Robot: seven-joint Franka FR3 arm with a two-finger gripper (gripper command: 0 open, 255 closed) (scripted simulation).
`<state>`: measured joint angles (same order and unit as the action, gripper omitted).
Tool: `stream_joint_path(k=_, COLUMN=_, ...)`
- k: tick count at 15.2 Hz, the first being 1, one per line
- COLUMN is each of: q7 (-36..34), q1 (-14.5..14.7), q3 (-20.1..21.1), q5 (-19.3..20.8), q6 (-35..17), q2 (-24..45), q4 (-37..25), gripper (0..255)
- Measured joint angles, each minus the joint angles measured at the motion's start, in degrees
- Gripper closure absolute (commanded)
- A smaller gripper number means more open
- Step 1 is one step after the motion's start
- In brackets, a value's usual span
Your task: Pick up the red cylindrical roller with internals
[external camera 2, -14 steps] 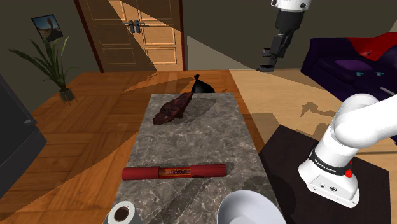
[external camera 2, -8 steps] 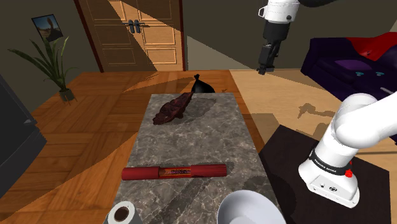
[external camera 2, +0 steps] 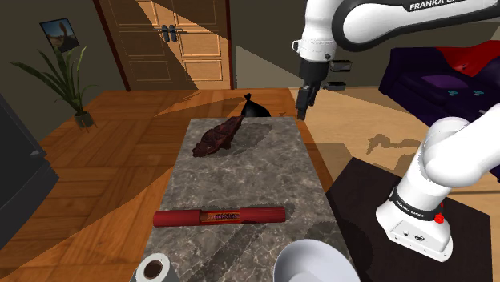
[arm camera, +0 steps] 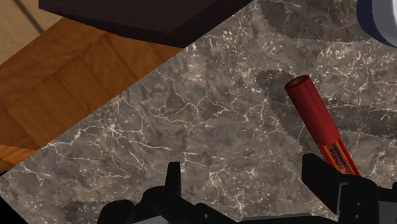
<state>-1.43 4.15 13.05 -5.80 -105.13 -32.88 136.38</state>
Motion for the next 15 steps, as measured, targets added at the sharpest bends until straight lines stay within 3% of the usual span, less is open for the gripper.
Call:
stream_joint_path(k=8, q7=-2.22, q1=2.25, q3=6.28, q5=0.22, q6=-12.04, q2=12.68, q4=-0.82, gripper=0)
stream_joint_path(k=15, q7=-6.97, q1=3.96, q3=12.02, q5=4.49, q6=-20.48, q2=26.37, q4=-5.64, gripper=0)
